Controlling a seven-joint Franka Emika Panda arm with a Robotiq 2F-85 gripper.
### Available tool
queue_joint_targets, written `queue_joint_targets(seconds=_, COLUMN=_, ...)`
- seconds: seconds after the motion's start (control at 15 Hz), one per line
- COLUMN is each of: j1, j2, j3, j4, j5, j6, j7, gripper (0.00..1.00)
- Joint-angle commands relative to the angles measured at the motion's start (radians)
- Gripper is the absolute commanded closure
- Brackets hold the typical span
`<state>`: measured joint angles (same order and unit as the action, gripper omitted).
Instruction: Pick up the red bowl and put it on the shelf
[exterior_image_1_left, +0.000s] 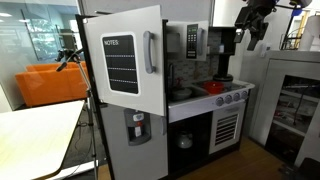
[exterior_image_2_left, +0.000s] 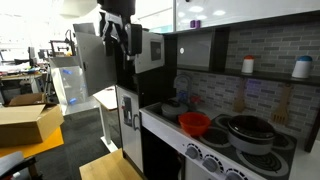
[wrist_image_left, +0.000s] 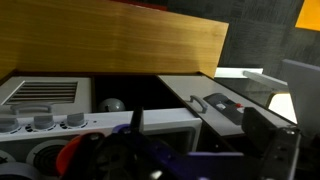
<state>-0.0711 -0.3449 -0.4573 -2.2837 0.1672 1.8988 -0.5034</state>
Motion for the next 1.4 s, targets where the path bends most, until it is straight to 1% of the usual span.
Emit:
queue_joint_targets(seconds=0.0, j1=-0.058, j2=0.073, j3=0.0, j4=0.015, j5=0.082, j6=0.056, j7=-0.018, gripper=0.0)
queue_joint_targets(seconds=0.33, j1=-0.135, j2=0.204, j3=-0.026, j4=0.028, j5=0.226, j6=0.161, j7=0.025, gripper=0.0)
queue_joint_targets(seconds=0.47, j1=-0.163, j2=0.26, j3=-0.019, j4=0.036, j5=0.294, j6=0.209, j7=0.058, gripper=0.0)
queue_joint_targets(seconds=0.8, j1=-0.214, j2=0.417, j3=0.01, j4=0.086, j5=0.505, j6=0.305, j7=0.143, gripper=0.0)
queue_joint_targets(seconds=0.93, j1=-0.24, j2=0.459, j3=0.027, j4=0.115, j5=0.572, j6=0.304, j7=0.179, gripper=0.0)
queue_joint_targets(seconds=1.0, j1=-0.245, j2=0.449, j3=0.036, j4=0.114, j5=0.577, j6=0.309, j7=0.21, gripper=0.0)
queue_joint_targets(seconds=1.07, j1=-0.25, j2=0.442, j3=0.043, j4=0.091, j5=0.54, j6=0.314, j7=0.164, gripper=0.0)
queue_joint_targets(seconds=1.33, j1=-0.257, j2=0.45, j3=0.052, j4=0.11, j5=0.55, j6=0.314, j7=0.208, gripper=0.0)
